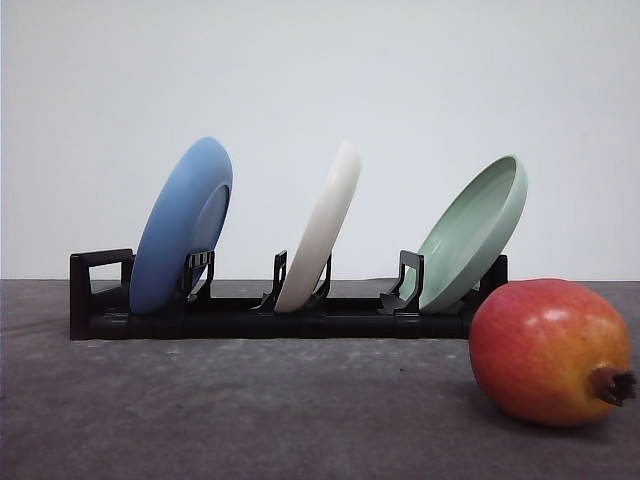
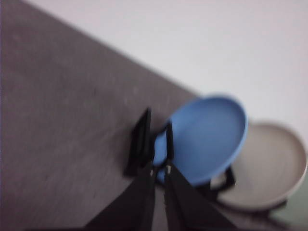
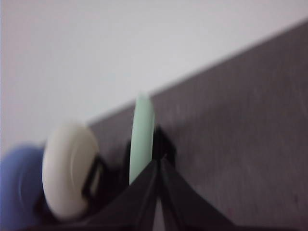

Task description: Place pomegranate in white plate

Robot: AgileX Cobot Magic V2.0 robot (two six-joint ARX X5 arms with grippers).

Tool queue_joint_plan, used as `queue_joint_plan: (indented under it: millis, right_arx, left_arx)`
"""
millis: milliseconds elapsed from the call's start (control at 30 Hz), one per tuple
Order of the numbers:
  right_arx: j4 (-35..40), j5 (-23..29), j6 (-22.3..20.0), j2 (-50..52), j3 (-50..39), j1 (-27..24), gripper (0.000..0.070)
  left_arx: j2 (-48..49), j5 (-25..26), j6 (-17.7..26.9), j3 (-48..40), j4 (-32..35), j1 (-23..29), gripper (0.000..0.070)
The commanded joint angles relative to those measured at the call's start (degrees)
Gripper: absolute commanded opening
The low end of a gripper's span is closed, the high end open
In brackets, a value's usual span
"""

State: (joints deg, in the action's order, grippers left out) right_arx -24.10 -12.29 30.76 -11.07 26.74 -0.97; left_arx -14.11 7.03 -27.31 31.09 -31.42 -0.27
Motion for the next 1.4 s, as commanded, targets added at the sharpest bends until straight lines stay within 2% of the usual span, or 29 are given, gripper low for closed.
queue_joint_plan:
  millis: [0, 133, 267, 367, 500, 633, 833, 867, 900, 967, 1000, 1033, 1367]
  right_arx:
    - [-2.54, -1.38, -4.81, -2.27, 2.23, 0.0, 0.0007]
    - [-7.98, -3.52, -12.22, -8.07, 5.41, 0.09, 0.0007]
    - [-9.0, -5.44, -16.82, -11.81, 5.97, 1.44, 0.0007]
    - [-8.76, -4.35, -20.96, -12.79, 5.97, 4.4, 0.0007]
    - [-8.74, -1.52, -26.77, -12.79, 5.97, 9.46, 0.0007]
    - [-8.94, -1.16, -28.46, -12.79, 5.97, 12.76, 0.0007]
    - [-8.96, -1.18, -28.44, -12.79, 5.97, 13.38, 0.0012]
    - [-8.96, -1.18, -28.45, -12.77, 5.97, 13.38, 0.0051]
    - [-8.96, -1.18, -28.45, -12.76, 5.97, 13.38, 0.0126]
    - [-8.98, -1.18, -28.44, -12.76, 5.97, 13.38, 0.0348]
    - [-8.98, -1.18, -28.43, -12.76, 5.97, 13.38, 0.0428]
    - [-8.96, -1.18, -28.41, -12.76, 5.97, 13.38, 0.0473]
    - [-8.96, -1.19, -28.11, -12.76, 5.97, 13.38, 0.047]
  left_arx:
    - [-2.73, 1.38, 6.56, 2.67, -3.06, -0.07, 0.0012]
    - [-9.27, 3.77, 12.06, 7.16, -9.27, -0.07, 0.0012]
    - [-14.67, 6.81, 17.48, 9.88, -12.03, -0.87, 0.0012]
    - [-17.08, 6.7, 19.6, 10.56, -11.95, -4.29, 0.0012]
    - [-18.91, 4.74, 25.12, 10.58, -11.31, -11.12, 0.0012]
    - [-20.06, 3.28, 29.67, 10.58, -10.78, -16.5, 0.0013]
    - [-21.07, 3.3, 30.53, 10.58, -10.54, -18.16, 0.0036]
    - [-21.07, 3.32, 30.53, 10.58, -10.29, -18.18, 0.0088]
    - [-21.06, 3.33, 30.52, 10.58, -9.97, -18.18, 0.0169]
    - [-20.97, 3.46, 30.51, 10.62, -9.4, -18.18, 0.0371]
    - [-20.95, 3.7, 30.52, 10.67, -9.26, -18.18, 0.043]
    - [-20.96, 4.09, 30.53, 10.71, -9.2, -18.18, 0.045]
    - [-21.25, 7.05, 31.21, 10.75, -6.27, -18.99, 0.0432]
